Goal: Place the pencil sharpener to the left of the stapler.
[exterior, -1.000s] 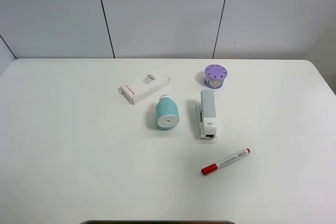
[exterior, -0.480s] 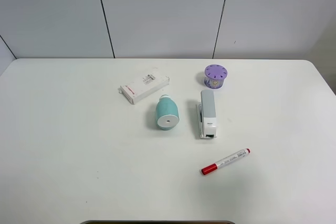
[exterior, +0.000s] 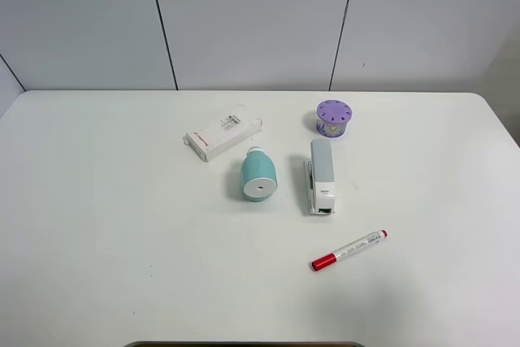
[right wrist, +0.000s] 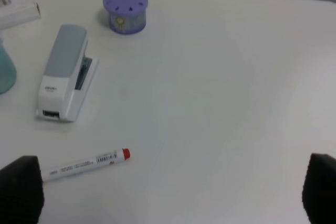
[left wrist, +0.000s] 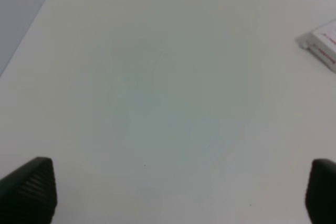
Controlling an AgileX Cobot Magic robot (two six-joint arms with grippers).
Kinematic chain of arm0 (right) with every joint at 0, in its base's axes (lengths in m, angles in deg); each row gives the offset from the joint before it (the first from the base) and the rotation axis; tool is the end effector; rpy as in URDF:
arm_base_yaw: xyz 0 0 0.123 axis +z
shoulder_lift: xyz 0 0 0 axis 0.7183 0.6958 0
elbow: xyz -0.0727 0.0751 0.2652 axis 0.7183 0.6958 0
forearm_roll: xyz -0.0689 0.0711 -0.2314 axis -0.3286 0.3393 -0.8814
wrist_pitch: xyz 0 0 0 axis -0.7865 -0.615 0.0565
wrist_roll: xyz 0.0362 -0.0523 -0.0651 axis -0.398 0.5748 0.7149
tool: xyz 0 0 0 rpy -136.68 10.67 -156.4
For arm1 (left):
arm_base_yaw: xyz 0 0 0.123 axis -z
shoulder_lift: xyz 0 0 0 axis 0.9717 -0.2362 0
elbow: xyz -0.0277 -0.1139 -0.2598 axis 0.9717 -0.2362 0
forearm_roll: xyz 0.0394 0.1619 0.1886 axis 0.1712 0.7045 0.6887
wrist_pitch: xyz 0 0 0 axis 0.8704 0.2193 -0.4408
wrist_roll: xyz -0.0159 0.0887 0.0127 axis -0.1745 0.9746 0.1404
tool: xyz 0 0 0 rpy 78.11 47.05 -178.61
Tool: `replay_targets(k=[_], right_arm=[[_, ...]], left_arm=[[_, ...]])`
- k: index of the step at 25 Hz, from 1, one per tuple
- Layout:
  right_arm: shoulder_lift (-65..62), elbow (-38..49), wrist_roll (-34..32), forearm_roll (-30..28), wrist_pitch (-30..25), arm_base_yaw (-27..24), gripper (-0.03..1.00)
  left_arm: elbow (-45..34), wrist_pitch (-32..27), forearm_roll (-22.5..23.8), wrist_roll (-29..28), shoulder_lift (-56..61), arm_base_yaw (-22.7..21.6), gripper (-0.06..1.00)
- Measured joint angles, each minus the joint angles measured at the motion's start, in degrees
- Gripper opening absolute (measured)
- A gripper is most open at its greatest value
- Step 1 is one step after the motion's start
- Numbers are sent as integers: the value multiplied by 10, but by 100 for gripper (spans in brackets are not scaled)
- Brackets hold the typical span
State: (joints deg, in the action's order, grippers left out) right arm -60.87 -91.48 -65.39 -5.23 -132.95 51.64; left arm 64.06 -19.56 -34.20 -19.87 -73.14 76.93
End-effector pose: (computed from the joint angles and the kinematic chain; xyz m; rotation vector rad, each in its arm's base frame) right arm -0.0062 0.0017 0.2792 -0.1848 2.0248 0.0464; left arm -0.0067 0.0045 0.2796 -0.0629 2.0262 0.0172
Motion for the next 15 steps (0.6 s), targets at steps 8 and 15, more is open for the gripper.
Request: replay_targets(k=[8, 15], right_arm=[[0, 1, -2, 0, -4, 0, 99], [0, 1, -4, 0, -4, -12, 99]], left_arm=[[0, 0, 0, 0, 0, 0, 95], [0, 0, 0, 0, 0, 0, 95]])
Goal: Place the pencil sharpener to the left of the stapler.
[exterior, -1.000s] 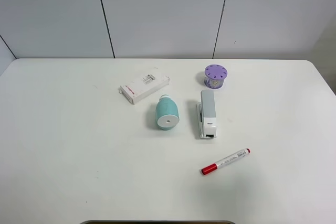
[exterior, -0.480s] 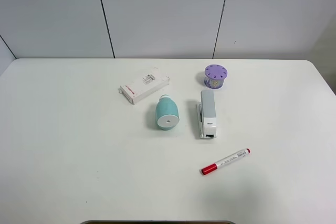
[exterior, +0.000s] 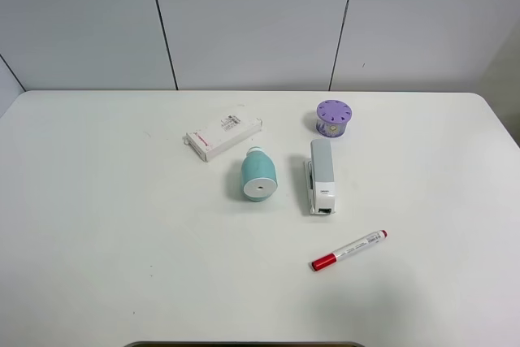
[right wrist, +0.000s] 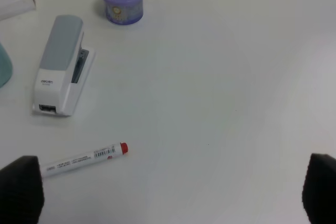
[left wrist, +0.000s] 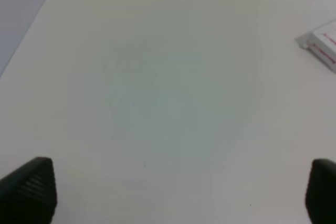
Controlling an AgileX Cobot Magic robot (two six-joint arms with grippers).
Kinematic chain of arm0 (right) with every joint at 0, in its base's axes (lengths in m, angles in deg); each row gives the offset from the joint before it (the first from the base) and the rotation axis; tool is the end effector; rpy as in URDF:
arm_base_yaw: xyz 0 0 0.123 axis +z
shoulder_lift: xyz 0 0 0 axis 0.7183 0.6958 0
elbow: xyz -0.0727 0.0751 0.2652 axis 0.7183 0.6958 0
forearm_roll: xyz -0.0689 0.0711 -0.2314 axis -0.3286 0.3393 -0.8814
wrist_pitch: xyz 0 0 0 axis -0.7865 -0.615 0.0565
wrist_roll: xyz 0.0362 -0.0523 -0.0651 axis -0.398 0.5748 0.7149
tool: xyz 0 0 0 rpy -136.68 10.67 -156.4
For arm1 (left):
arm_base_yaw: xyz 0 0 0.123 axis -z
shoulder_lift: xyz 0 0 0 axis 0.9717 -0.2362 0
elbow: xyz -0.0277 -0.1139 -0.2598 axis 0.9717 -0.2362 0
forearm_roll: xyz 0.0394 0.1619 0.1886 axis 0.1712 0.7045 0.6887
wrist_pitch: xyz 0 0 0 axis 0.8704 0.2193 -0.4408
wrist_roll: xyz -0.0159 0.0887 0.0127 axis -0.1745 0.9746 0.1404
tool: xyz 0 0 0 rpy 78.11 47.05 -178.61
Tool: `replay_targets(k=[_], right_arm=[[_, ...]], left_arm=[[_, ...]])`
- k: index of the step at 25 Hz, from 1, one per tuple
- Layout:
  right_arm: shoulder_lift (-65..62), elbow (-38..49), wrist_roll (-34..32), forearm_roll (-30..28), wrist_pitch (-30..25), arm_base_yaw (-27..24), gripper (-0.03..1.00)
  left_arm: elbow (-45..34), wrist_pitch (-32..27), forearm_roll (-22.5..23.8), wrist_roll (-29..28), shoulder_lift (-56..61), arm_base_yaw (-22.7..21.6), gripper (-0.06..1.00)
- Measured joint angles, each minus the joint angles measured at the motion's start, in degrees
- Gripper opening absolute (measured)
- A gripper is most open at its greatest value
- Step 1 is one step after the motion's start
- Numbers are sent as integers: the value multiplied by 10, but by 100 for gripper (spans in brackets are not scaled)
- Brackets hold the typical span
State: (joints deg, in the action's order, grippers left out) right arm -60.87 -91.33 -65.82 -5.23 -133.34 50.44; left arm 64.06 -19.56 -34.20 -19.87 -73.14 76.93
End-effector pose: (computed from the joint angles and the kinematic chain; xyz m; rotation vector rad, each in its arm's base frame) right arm -0.0062 0.0018 0.2779 -0.1568 2.0366 0.0380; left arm -0.0067 0.0045 0.2796 -0.0629 2.0262 0.0172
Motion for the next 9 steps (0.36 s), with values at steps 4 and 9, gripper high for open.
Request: replay_targets(k=[4, 9], right_arm=[[0, 0, 0, 0, 0, -17, 99], [0, 0, 0, 0, 0, -18, 99]], left_arm=[[0, 0, 0, 0, 0, 0, 95], [0, 0, 0, 0, 0, 0, 95]])
